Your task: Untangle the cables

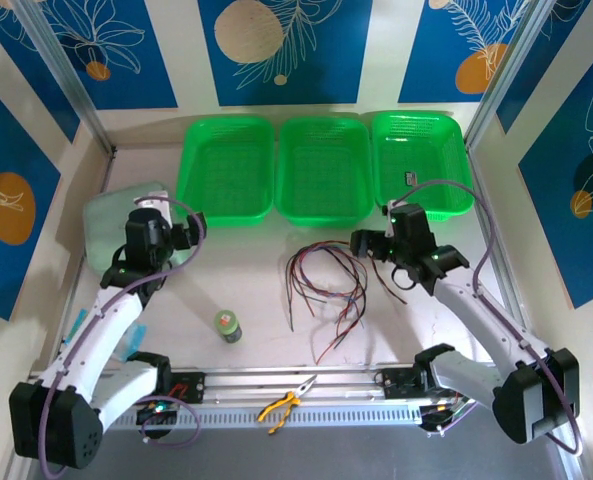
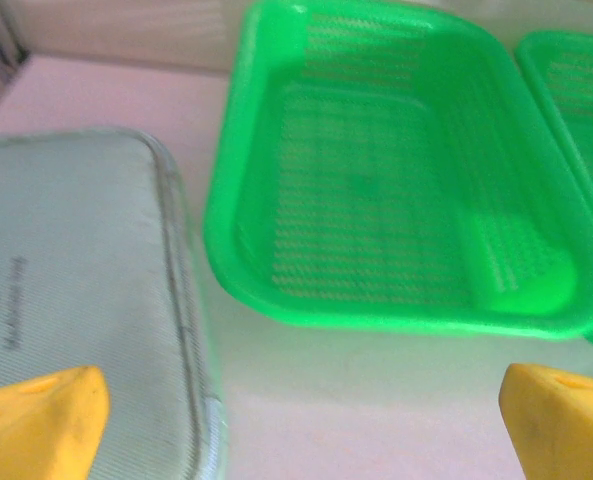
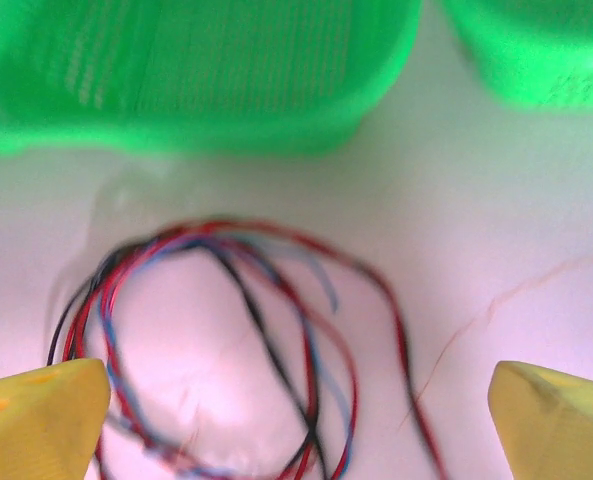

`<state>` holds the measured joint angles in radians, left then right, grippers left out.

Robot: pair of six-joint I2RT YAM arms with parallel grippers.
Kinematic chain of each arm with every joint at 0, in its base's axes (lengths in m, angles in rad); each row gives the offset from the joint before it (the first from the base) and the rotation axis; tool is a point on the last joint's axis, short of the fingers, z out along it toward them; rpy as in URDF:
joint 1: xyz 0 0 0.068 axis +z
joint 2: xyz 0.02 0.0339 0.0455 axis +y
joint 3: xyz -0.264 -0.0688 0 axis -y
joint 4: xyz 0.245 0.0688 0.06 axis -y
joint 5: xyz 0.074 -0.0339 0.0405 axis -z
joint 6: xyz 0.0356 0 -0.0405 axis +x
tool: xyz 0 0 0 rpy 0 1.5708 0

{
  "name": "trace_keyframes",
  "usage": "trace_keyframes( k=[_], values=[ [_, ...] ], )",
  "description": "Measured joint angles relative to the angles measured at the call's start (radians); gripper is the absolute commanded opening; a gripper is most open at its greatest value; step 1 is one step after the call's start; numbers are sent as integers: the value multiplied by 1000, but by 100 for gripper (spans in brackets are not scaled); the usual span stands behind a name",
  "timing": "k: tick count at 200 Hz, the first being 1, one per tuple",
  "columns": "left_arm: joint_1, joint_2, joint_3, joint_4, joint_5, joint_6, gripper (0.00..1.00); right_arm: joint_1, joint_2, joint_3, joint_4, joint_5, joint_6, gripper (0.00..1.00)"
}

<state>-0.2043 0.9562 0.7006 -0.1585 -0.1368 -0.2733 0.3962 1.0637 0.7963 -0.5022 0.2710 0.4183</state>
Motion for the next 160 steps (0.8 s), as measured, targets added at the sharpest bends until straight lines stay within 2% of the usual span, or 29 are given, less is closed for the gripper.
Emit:
trace_keyframes(
  k=[33, 56, 80, 95, 160],
  values=[
    [-84, 0, 10, -97, 58, -64, 100, 166, 108, 8, -126, -9, 103, 90],
    [-164, -16, 10, -144, 58, -89, 100, 267, 171, 10, -170, -6, 154, 80],
    [-220, -22, 5, -157, 56, -115, 100, 284, 224, 19, -184, -6, 176, 66],
    [-242, -11, -3, -157, 55, -133, 100, 286, 263, 43, -188, -2, 170, 61],
    [-289, 85, -23, -137, 77, -201, 98, 325, 422, 171, -144, -11, 136, 51]
  ],
)
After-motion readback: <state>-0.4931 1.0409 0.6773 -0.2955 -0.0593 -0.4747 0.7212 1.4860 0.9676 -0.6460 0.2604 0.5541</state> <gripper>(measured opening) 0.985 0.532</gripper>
